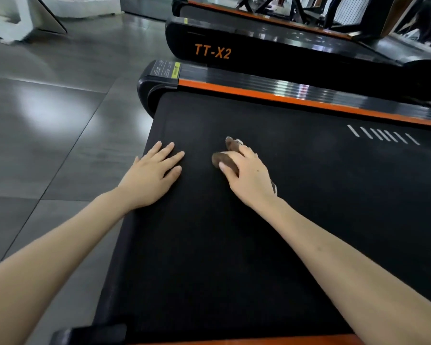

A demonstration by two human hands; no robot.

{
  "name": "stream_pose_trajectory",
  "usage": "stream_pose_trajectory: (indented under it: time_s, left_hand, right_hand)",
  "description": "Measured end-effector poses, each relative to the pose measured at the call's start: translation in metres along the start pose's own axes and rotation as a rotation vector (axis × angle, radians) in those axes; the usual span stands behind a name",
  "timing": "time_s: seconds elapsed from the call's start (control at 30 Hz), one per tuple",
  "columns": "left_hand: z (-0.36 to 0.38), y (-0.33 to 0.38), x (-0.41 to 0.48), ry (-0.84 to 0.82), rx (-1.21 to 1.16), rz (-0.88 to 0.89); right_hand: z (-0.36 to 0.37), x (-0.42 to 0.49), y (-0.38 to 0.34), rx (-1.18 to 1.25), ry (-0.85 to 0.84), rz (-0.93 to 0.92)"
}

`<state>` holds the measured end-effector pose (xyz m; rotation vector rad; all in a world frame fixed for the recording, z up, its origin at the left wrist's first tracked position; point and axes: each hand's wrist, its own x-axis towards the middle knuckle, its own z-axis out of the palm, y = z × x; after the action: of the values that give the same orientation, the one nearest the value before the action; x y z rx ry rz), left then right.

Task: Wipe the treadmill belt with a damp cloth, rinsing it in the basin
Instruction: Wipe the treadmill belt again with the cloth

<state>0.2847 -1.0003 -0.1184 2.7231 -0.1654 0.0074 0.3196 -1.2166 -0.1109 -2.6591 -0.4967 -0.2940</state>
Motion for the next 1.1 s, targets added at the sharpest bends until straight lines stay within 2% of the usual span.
stream_pose_trajectory:
  time_s: [0.07,0.13,0.27,0.33,0.4,0.47,0.53,0.63,0.73,0.87,0.97,1.03,1.1]
  left_hand:
    - [0.0,-0.001,-0.008,0.007,-0.051,-0.003]
    - [0.0,0.001,-0.015,0.012,-0.095,-0.006]
    - [0.0,0.002,-0.025,0.025,-0.167,-0.027]
    - [0.001,0.003,-0.028,0.031,-0.202,-0.046]
    - [0.001,0.003,-0.029,0.037,-0.224,-0.086]
    - [0.0,0.004,-0.031,0.045,-0.282,-0.193]
    - [-0.003,0.007,-0.034,0.054,-0.426,-0.319]
    - [-0.002,0.005,-0.037,0.087,-0.694,-0.417]
    - [0.0,-0.002,-0.039,0.087,-0.844,-0.46]
    - [-0.001,0.001,-0.039,0.11,-0.912,-0.457]
    - [0.002,-0.002,-0.037,0.136,-1.006,-0.475]
    - [0.003,-0.007,-0.035,0.139,-1.077,-0.474]
    - [0.005,-0.012,-0.034,0.144,-1.134,-0.475]
  right_hand:
    - [-0.005,-0.039,-0.017,0.06,-0.033,-0.183]
    - [-0.019,-0.09,-0.027,0.115,-0.134,-0.384]
    - [-0.048,-0.134,0.002,0.135,-0.306,-0.555]
    - [-0.052,-0.121,0.016,0.113,-0.307,-0.538]
    - [-0.044,-0.094,0.015,0.131,-0.225,-0.391]
    - [-0.029,-0.066,0.005,0.146,-0.136,-0.221]
    - [-0.021,-0.059,-0.007,0.145,-0.116,-0.172]
    - [-0.031,-0.096,-0.009,0.149,-0.175,-0.364]
    - [-0.042,-0.136,-0.005,0.198,-0.316,-0.568]
    - [-0.036,-0.121,-0.016,0.197,-0.362,-0.651]
    - [-0.011,-0.088,-0.047,0.18,-0.331,-0.713]
    - [0.006,-0.062,-0.065,0.184,-0.314,-0.705]
    - [0.016,-0.029,-0.066,0.174,-0.271,-0.622]
